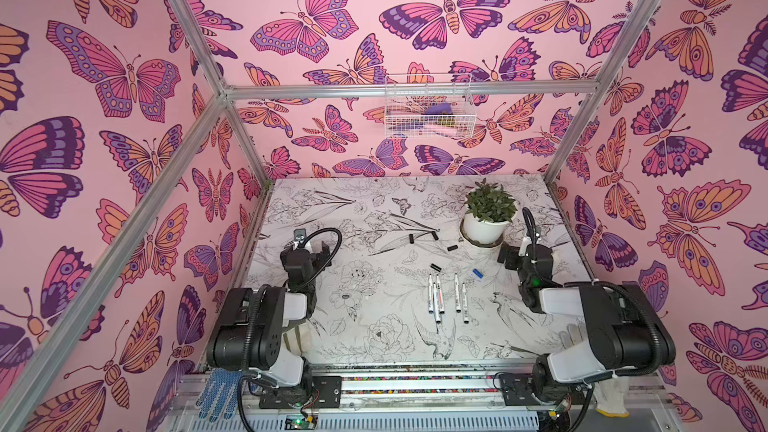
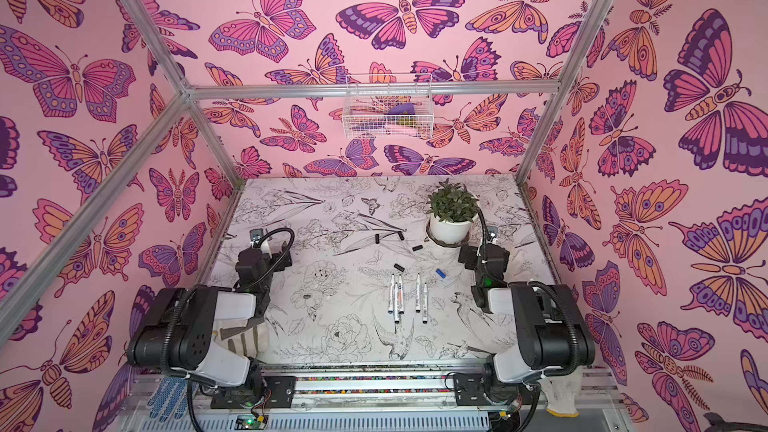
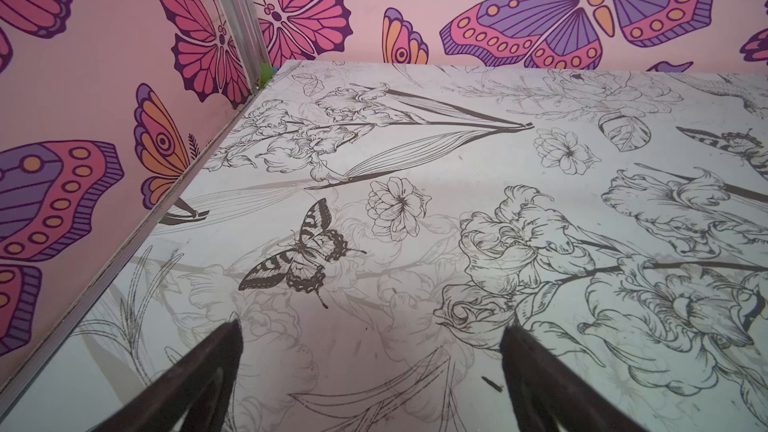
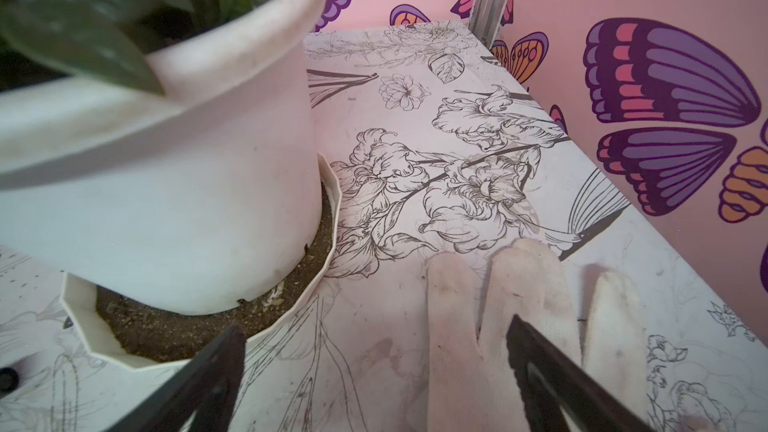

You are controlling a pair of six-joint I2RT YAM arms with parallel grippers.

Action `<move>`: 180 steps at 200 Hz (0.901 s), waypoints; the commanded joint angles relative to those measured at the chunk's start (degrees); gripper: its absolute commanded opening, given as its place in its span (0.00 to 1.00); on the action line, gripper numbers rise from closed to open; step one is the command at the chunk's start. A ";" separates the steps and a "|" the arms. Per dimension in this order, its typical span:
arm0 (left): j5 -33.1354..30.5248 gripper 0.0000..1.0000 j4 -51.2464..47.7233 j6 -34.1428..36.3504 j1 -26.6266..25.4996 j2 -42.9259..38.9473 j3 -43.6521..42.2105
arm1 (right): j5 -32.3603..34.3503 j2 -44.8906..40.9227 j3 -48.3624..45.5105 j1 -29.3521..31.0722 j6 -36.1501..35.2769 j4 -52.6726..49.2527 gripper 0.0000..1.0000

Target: Insert the pens into the pen caps

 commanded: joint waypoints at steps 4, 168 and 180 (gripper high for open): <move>0.00 0.99 0.60 -0.22 -0.23 0.54 -0.28 | 0.04 -0.65 1.00 0.04 -0.03 0.41 0.99; 0.79 0.99 0.19 0.86 -0.85 0.71 0.07 | 0.53 -0.74 0.84 0.09 0.63 0.46 0.99; 0.80 0.99 0.18 0.85 -0.82 0.65 0.07 | 0.51 -0.76 0.88 0.04 0.60 0.41 0.99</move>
